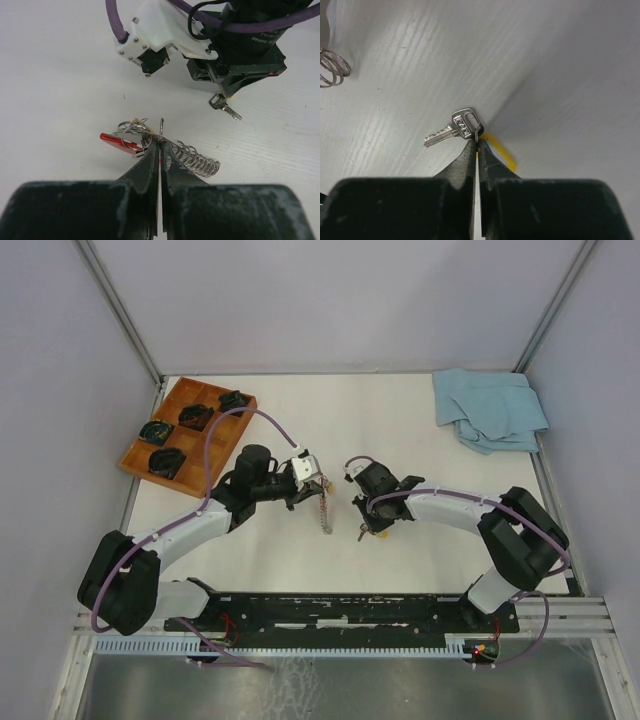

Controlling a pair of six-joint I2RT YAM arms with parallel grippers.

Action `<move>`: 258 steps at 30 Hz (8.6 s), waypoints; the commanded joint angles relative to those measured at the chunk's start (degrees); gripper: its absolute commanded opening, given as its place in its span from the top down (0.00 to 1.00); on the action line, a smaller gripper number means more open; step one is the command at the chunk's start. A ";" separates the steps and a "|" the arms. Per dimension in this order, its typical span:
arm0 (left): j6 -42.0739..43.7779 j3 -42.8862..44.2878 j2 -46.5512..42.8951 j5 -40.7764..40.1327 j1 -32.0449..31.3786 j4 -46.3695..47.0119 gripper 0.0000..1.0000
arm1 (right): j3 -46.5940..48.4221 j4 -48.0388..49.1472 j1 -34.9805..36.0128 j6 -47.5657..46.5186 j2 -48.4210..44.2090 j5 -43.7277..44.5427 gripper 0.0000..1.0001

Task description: Put the keys on the keyring

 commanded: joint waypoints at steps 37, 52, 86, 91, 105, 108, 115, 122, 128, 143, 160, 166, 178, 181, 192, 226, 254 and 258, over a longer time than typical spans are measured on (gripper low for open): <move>1.71 0.57 -1.10 -1.88 -0.20 -1.40 0.97 | 2.17 2.84 1.29 6.50 0.32 1.89 0.68; 1.81 0.74 -1.11 -1.65 -0.25 -1.78 0.97 | 3.19 0.92 1.29 5.68 -0.28 2.14 0.82; 2.16 1.18 -0.76 -1.09 -0.23 -2.64 0.97 | 6.66 -1.57 1.29 0.56 2.82 -7.15 0.85; 2.15 1.28 -0.76 -1.09 -0.24 -2.73 0.97 | 6.96 -1.76 1.29 0.79 3.45 -7.08 0.84; 2.25 1.27 -0.81 -1.05 -0.22 -2.82 0.97 | 6.98 -1.79 1.29 0.79 4.83 -5.42 0.84; 2.25 1.27 -0.85 -1.05 -0.20 -2.89 0.97 | 6.92 -1.97 1.30 0.71 4.43 -5.26 0.86; 2.25 1.29 -0.98 -1.09 -0.22 -2.91 0.97 | 6.79 -2.58 1.29 0.29 3.06 -4.48 0.90; 2.33 1.17 -1.18 -1.22 -0.20 -2.86 0.97 | 6.83 -3.49 1.29 -0.45 2.27 -3.84 0.96; 2.34 1.10 -1.28 -0.94 -0.22 -2.90 0.97 | 6.47 -3.39 1.29 -2.72 -1.11 -3.93 0.99; 3.07 0.40 -2.48 1.12 -0.23 -2.20 0.97 | -2.35 10.56 1.20 -16.00 -21.39 -5.35 0.99; 7.17 -3.07 -6.38 5.92 -0.20 0.40 0.97 | -12.54 29.10 0.88 -30.52 -30.87 -16.72 1.00; 8.63 -4.21 -7.30 7.48 -0.22 1.36 0.97 | -12.32 33.65 -1.52 -34.30 -28.31 -27.22 0.99; 9.50 -4.51 -7.26 8.89 -0.24 2.02 0.97 | -8.47 32.54 -1.87 -40.02 -23.45 -35.78 0.99; 9.16 -4.37 -7.05 8.53 -0.20 2.02 0.97 | -7.80 32.63 -1.87 -40.09 -22.44 -37.13 1.00; 8.67 -4.22 -7.18 9.01 -0.20 2.02 0.97 | -7.06 33.72 -1.85 -41.41 -20.75 -37.44 0.99; 8.36 -3.56 -6.56 10.40 -0.20 1.36 0.97 | -4.56 33.23 -1.87 -42.53 -17.14 -38.46 0.99; 8.34 -3.30 -6.39 9.89 -0.20 0.87 0.97 | -4.78 31.07 -1.87 -43.66 -18.11 -39.34 0.99; 8.31 -3.21 -6.30 9.98 -0.23 0.87 0.97 | -4.78 31.02 -1.84 -43.67 -18.11 -39.47 0.99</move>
